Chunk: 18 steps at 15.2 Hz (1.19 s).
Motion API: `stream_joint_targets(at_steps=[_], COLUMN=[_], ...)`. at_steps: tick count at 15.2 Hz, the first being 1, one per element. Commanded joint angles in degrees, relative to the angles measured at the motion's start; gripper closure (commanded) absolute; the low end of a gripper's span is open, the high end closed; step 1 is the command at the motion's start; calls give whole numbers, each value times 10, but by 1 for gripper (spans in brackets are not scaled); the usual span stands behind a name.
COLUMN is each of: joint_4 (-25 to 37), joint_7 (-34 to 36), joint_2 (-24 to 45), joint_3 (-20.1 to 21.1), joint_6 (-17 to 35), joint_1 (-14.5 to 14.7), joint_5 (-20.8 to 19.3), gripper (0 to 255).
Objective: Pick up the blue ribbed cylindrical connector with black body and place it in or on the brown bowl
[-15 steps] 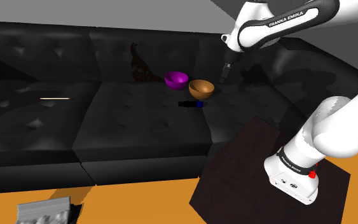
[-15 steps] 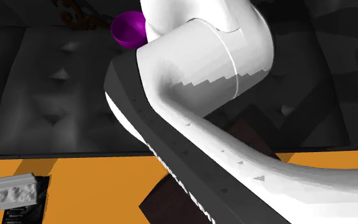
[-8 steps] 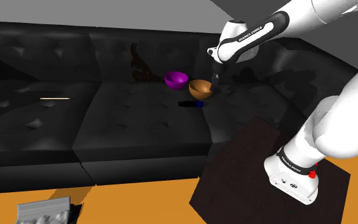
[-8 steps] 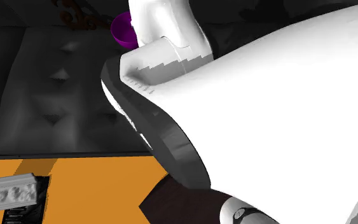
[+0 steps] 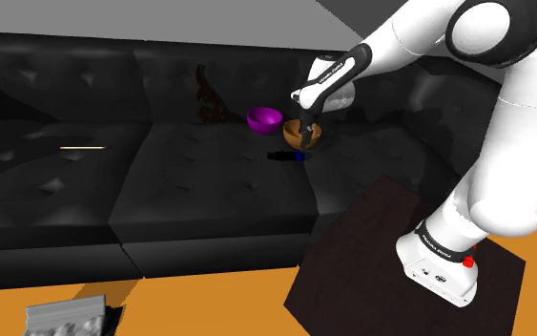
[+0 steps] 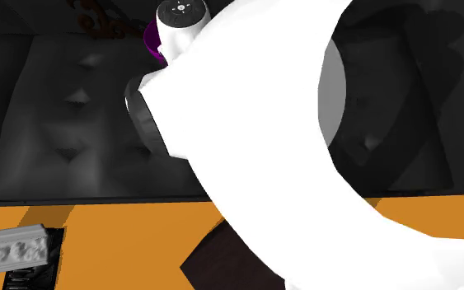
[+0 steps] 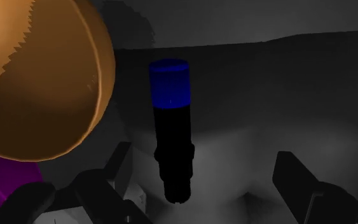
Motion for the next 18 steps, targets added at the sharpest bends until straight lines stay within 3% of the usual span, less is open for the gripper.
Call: stream_joint_targets(at_steps=[1,6,18], joint_4=[32,120,147], joint_7=[-37,-97,-106], joint_2=[48,158,217], joint_3=[17,54,69], joint_6=[13,31,63], joint_1=[-13,-37,-48], joint_5=[14,21,32], gripper=[0,0,0])
